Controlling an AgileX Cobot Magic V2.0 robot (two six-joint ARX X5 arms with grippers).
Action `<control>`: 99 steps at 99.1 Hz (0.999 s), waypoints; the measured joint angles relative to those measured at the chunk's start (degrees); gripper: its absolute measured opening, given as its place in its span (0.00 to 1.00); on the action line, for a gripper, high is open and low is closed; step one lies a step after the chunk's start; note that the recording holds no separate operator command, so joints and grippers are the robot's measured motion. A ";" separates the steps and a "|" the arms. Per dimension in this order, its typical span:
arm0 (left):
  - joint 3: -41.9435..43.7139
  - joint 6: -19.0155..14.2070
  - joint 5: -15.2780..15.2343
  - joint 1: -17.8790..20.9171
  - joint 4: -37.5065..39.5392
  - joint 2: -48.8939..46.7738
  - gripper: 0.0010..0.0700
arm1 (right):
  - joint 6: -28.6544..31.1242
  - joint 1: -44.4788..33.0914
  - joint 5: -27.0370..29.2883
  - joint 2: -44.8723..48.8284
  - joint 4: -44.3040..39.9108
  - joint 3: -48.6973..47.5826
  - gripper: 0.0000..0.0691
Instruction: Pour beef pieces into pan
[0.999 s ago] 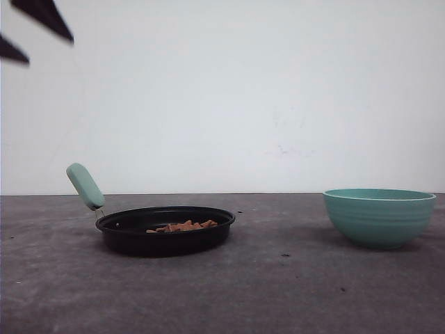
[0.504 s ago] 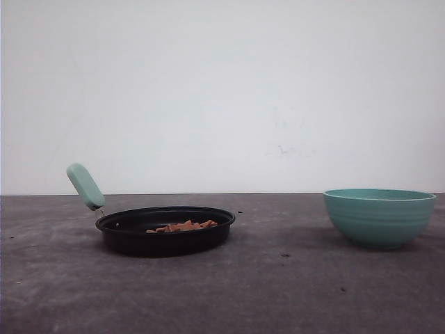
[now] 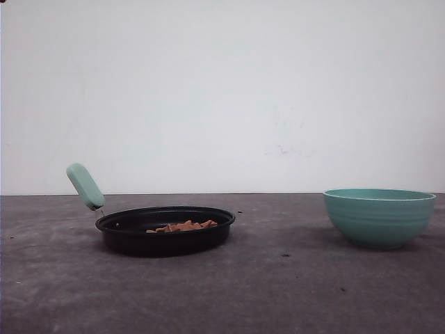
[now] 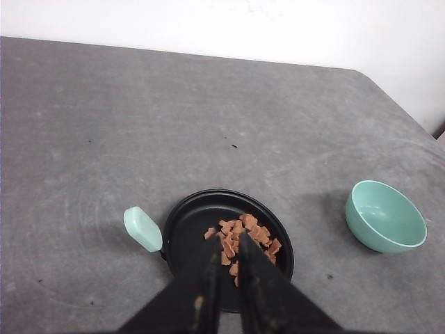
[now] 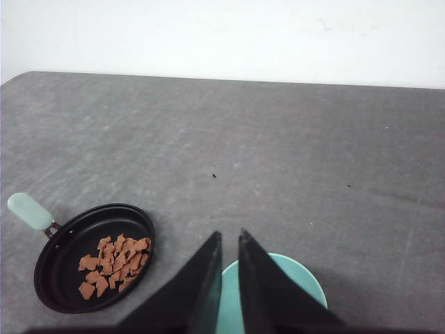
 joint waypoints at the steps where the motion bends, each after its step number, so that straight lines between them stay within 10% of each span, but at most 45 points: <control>1: 0.00 0.00 0.00 0.00 0.02 0.00 0.01 | 0.00 0.00 -0.02 0.00 0.00 0.00 0.04; 79: 0.00 0.07 0.00 0.00 0.07 0.00 0.01 | 0.02 0.00 0.22 0.00 -0.07 0.00 0.04; 99: 0.00 6.91 -3.21 0.70 0.11 -0.48 0.01 | 0.02 0.00 0.22 0.00 -0.09 0.00 0.04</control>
